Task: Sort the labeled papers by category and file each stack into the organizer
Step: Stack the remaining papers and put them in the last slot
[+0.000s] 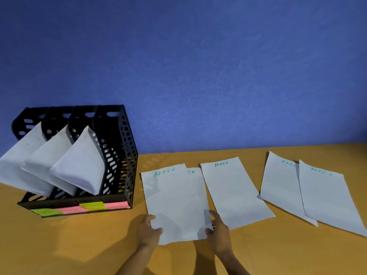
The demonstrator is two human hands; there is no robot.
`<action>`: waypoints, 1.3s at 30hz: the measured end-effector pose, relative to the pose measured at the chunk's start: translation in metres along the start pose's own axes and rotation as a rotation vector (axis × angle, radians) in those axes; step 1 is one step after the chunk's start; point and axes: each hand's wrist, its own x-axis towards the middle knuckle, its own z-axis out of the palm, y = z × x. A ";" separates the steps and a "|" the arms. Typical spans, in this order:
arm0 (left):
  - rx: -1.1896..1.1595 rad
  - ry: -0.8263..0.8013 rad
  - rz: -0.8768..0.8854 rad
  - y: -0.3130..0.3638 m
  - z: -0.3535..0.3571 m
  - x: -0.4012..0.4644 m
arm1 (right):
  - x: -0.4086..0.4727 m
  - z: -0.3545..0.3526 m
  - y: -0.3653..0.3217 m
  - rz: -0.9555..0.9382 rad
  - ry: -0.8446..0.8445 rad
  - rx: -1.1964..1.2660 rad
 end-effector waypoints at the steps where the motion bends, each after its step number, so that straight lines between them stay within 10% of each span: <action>1: 0.000 0.003 0.016 -0.002 -0.002 0.000 | -0.001 -0.003 0.000 0.002 0.012 0.015; 18: -0.550 -0.040 0.053 0.002 -0.005 -0.033 | -0.036 -0.069 0.033 0.025 0.107 0.618; 39: -0.052 -0.407 0.014 0.034 0.073 -0.036 | -0.064 -0.106 0.091 0.143 -0.055 0.909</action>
